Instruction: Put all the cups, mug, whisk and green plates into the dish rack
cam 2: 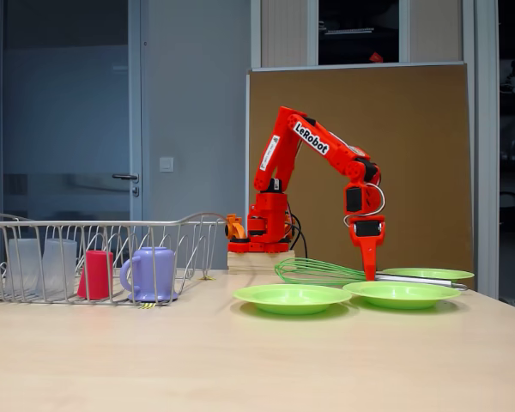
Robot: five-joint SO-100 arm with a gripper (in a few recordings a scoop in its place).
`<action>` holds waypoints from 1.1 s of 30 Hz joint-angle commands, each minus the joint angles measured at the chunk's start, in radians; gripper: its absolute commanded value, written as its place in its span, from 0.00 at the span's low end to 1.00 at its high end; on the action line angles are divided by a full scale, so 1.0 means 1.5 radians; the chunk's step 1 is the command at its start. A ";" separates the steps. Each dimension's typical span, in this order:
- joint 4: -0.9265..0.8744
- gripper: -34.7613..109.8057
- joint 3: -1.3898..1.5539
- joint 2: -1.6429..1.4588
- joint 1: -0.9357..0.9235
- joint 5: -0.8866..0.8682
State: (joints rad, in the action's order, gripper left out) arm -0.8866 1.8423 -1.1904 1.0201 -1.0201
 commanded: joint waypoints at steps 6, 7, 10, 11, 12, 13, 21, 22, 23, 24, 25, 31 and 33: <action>0.027 0.41 -0.057 0.036 0.018 -0.026; 0.027 0.40 -0.063 0.041 0.017 -0.026; 0.035 0.37 -0.079 0.055 0.013 -0.021; 0.041 0.36 -0.081 0.059 0.011 -0.021; 0.046 0.33 -0.081 0.062 0.008 -0.021; 0.050 0.31 -0.081 0.064 0.005 -0.021; 0.031 0.24 -0.067 0.018 -0.024 0.058; 0.019 0.24 -0.069 0.009 -0.029 0.081; 0.003 0.24 -0.073 0.001 -0.034 0.100; -0.012 0.24 -0.076 -0.009 -0.040 0.122; -0.025 0.24 -0.077 -0.022 -0.047 0.145; -0.136 0.24 -0.102 -0.130 -0.101 0.302; -0.191 0.24 -0.126 -0.166 -0.122 0.354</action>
State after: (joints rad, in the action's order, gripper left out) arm -1.0677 1.7012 -1.3146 0.8713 -0.5768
